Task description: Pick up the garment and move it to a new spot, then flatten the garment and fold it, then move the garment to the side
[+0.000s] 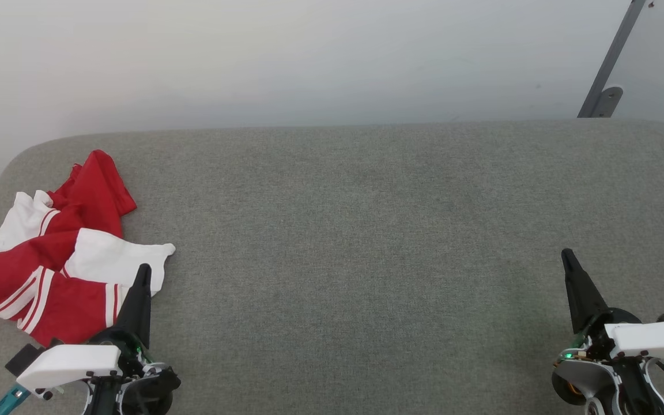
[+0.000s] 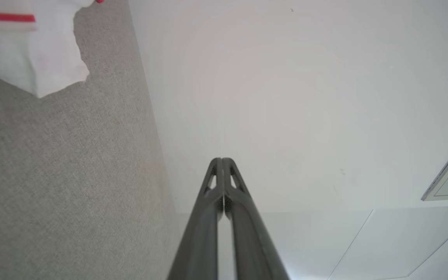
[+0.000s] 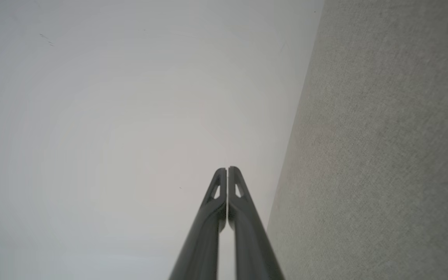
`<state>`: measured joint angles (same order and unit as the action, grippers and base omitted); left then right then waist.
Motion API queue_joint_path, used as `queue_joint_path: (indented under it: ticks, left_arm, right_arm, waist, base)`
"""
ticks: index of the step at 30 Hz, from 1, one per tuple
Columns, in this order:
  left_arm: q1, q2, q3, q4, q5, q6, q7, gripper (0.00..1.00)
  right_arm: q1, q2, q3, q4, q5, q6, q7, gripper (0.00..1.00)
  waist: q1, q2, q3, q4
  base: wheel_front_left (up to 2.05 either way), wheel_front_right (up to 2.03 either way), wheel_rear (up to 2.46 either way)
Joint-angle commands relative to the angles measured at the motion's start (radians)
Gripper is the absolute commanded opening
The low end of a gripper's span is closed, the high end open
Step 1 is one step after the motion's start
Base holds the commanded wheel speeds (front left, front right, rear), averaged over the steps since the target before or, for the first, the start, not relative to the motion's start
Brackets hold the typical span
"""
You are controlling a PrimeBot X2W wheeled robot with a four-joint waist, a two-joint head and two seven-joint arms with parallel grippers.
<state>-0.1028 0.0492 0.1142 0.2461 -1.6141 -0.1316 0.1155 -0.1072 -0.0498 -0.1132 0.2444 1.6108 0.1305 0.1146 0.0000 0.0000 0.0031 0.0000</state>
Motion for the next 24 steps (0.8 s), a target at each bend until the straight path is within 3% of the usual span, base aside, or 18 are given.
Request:
queue_joint_path:
  ticks: [1,11,12,24]
  left_arm:
    - [-0.013,0.002,0.000,-0.001,0.003,0.002,0.000,0.00]
    - [-0.013,0.002,0.001,-0.001,0.003,0.002,0.000,0.00]
    - [0.000,0.000,0.000,0.000,0.000,0.000,0.000,1.00]
    - [-0.003,0.011,-0.015,0.045,0.057,0.000,-0.045,1.00]
  right_arm:
    - [-0.003,0.001,-0.001,0.002,0.004,0.000,0.001,0.00]
    - [-0.003,0.001,-0.001,0.002,0.004,0.000,0.001,0.00]
    - [0.000,0.000,0.000,0.000,0.000,0.000,0.000,1.00]
    - [-0.013,-0.010,0.008,0.051,-0.026,0.000,-0.020,1.00]
  waist:
    - [0.0000,0.0000,0.000,0.000]
    - [0.0000,0.0000,0.000,0.000]
    - [0.0000,0.0000,0.000,0.000]
    - [0.0000,0.0000,0.002,0.000]
  base:
    - [0.00,0.00,0.00]
    - [0.00,0.00,0.00]
    - [0.00,0.00,0.00]
    - [0.00,0.00,0.00]
